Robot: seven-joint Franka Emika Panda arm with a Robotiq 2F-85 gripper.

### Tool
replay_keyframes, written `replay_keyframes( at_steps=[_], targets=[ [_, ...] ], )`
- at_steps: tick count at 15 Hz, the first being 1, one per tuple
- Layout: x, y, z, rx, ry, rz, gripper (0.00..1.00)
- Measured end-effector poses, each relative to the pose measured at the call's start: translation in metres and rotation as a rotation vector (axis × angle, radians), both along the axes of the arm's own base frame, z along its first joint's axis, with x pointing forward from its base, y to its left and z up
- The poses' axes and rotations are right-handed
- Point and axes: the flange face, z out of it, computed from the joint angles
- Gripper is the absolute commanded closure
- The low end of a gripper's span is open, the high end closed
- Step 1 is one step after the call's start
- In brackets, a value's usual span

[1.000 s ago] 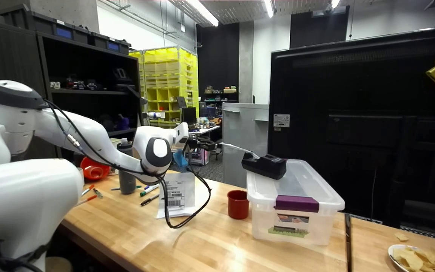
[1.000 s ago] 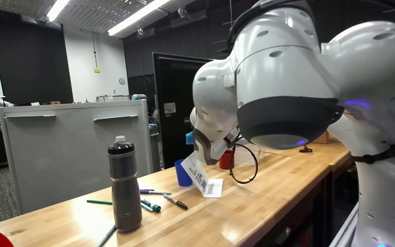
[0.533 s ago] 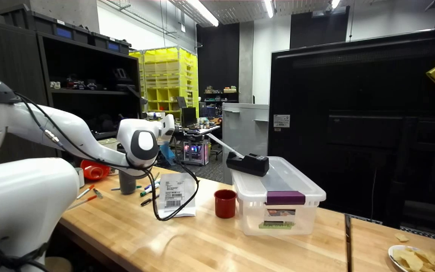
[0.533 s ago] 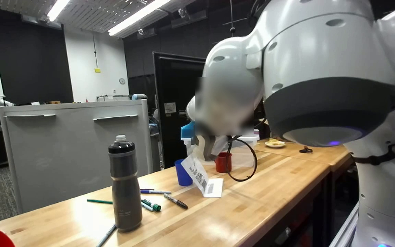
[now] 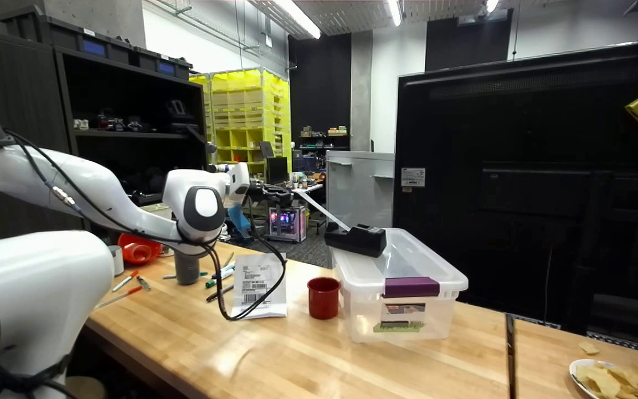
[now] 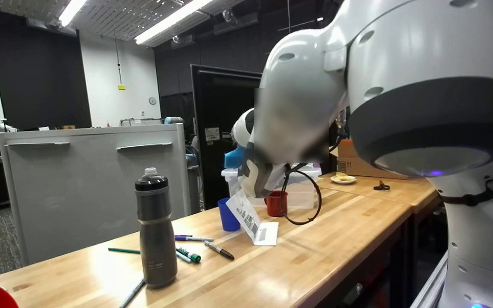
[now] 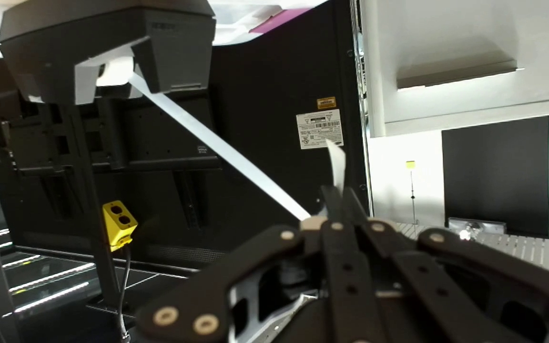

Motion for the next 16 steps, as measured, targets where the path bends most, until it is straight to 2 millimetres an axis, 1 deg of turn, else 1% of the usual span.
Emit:
replay_keyframes(
  at_steps=[3,7,12,14,16],
  targets=[
    [-0.001,0.0,0.002,0.006,-0.001,-0.001,1.0],
    [0.001,0.001,-0.002,0.007,0.013,0.005,1.0],
    [0.004,0.009,-0.013,-0.001,0.043,0.022,1.0],
    [0.004,0.013,-0.021,-0.014,0.062,0.029,1.0],
    [0.005,0.017,-0.033,-0.034,0.092,0.038,1.0]
  ],
)
